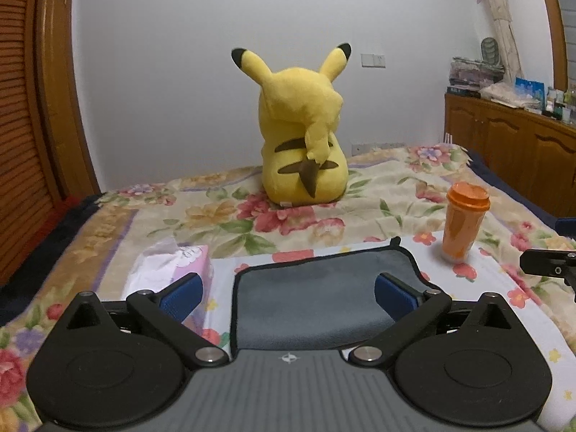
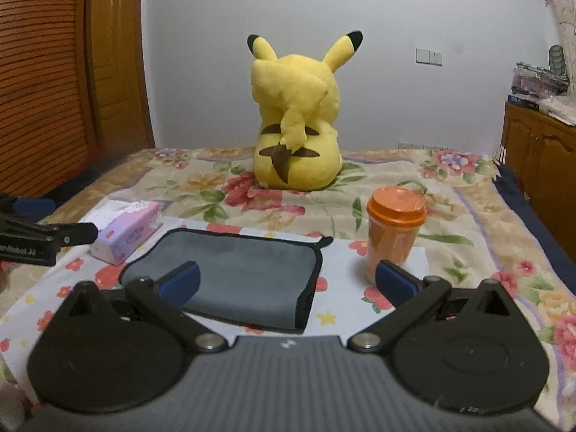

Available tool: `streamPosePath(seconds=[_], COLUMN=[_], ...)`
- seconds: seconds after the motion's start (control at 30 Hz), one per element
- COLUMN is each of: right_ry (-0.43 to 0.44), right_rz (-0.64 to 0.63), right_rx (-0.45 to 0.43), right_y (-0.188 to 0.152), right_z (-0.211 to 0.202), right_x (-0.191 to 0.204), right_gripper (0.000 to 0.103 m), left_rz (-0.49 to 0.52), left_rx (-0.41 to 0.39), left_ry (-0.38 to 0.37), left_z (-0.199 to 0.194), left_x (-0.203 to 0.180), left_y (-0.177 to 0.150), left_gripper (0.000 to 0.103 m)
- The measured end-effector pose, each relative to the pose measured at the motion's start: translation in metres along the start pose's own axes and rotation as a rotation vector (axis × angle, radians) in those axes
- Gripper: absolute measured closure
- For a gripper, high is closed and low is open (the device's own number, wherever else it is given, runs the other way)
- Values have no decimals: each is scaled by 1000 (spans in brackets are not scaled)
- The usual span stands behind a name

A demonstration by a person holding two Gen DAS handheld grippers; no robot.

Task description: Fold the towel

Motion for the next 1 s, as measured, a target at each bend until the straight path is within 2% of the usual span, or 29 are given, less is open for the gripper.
streamPosePath(seconds=[0.13,0.57,1.0], right_ry=[1,5,5], right_rz=[4,17,29], right_rx=[-16,-50,-71], right_y=[5,14,2], right_z=[-16,-61,-96], right_x=[3,16,21], right_gripper=[0,0,0], left_rz=[2,90,32], left_rx=[20,-26,-41], left_ry=[-11,-3,-7], left_z=[-19,-81,-123], left_x=[-2,-19,-23], left_y=[3,-4,-17], left_gripper=[0,0,0])
Point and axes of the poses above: each gripper's, at about its wrist camera, not at the fingertips, and z roughly the way its jaws point, x to its left, y to its top, the point moved 10 cm from there along z, roughly the way its jaws point, and after that the axes turned 2 degrees about -z, right-handed, at the moved point
